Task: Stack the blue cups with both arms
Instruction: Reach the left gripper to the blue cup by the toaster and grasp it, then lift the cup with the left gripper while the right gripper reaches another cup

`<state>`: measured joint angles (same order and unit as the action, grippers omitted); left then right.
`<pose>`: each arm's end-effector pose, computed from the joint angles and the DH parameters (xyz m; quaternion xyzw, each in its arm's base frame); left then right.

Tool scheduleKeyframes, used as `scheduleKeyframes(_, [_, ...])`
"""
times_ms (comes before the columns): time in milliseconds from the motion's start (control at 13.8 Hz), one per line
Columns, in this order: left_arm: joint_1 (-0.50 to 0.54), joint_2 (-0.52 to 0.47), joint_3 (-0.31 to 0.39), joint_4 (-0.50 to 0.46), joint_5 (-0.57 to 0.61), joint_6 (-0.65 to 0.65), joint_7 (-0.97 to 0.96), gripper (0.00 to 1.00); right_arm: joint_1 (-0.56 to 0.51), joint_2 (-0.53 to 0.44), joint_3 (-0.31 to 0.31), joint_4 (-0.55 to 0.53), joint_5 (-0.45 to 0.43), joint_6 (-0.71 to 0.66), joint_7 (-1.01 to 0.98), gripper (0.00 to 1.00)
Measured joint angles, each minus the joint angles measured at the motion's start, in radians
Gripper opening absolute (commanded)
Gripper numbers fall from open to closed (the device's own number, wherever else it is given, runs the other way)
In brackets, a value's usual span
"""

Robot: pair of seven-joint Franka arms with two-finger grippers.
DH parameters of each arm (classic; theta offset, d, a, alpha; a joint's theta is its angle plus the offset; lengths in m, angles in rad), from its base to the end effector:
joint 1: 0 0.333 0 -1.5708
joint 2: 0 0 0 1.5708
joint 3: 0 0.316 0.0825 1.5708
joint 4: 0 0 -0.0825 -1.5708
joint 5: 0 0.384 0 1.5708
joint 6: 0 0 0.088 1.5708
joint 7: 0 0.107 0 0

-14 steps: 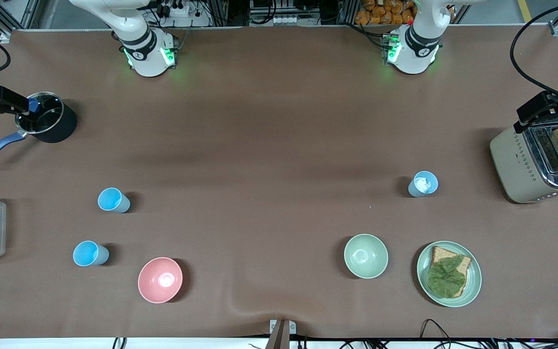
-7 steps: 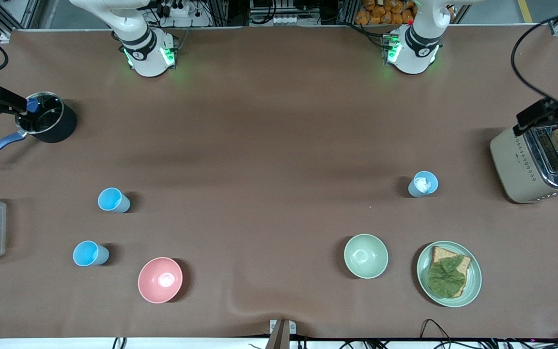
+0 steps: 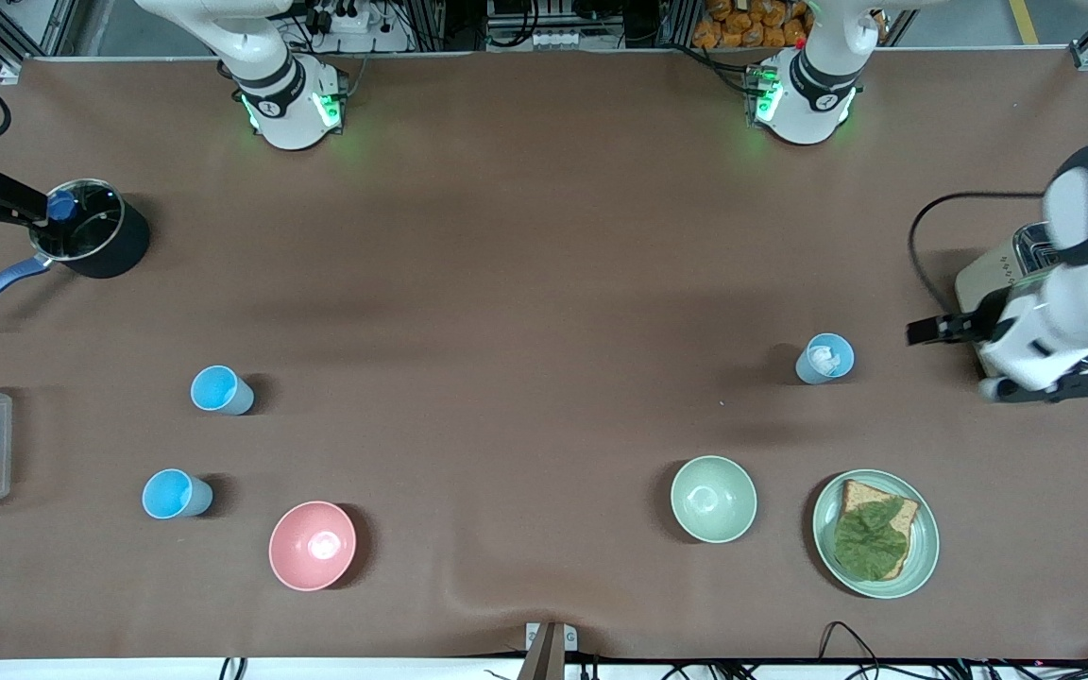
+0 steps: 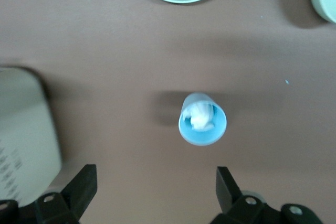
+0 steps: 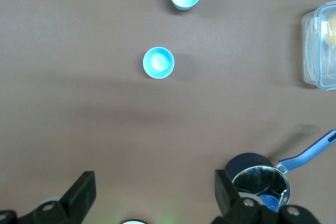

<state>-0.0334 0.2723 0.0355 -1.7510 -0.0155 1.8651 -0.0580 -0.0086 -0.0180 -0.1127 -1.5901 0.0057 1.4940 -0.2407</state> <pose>0.6159 -0.0014 0.4020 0.9963 0.0325 -0.0790 0.0002 0.5364 -0.0653 0.6188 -0.9974 -0.0598 0.0378 0.0108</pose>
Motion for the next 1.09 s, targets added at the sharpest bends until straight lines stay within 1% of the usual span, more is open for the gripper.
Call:
scheduleKeyframes(217, [0.002,0.001,0.0,-0.193,0.0,0.243,0.0,1.0,-0.019,0.007,-0.002,-0.001,0.001,0.004,0.0,1.0])
scheduleKeyframes(362, [0.004,0.014,0.0,-0.275,0.0,0.345,0.0,1.0,-0.057,0.025,-0.004,-0.001,0.006,0.02,-0.001,1.0])
scheduleKeyframes(507, [0.002,0.04,-0.002,-0.303,0.0,0.399,0.0,1.0,-0.089,0.053,-0.006,-0.001,0.01,0.028,-0.003,1.0])
scheduleKeyframes(651, [0.0,0.059,-0.005,-0.307,0.0,0.416,0.0,1.0,-0.104,0.083,-0.007,-0.001,0.01,0.03,-0.003,1.0])
scheduleKeyframes(724, [0.0,0.065,-0.007,-0.307,0.0,0.416,0.0,0.98,-0.114,0.101,-0.007,-0.001,0.01,0.03,-0.002,1.0])
scheduleKeyframes(868, [-0.001,0.078,-0.021,-0.309,0.0,0.416,0.0,0.44,-0.148,0.156,-0.008,-0.002,0.01,0.039,-0.002,1.0])
scheduleKeyframes(941, [-0.002,0.083,-0.028,-0.31,0.0,0.416,0.0,0.23,-0.169,0.192,-0.008,-0.003,0.011,0.064,-0.002,1.0])
scheduleKeyframes(1013, [-0.002,0.087,-0.031,-0.311,0.0,0.416,0.0,0.08,-0.19,0.233,-0.009,-0.003,0.015,0.1,-0.003,1.0])
scheduleKeyframes(1086, [-0.002,0.091,-0.032,-0.312,0.0,0.416,0.0,0.0,-0.206,0.274,-0.009,-0.003,0.021,0.132,-0.004,1.0])
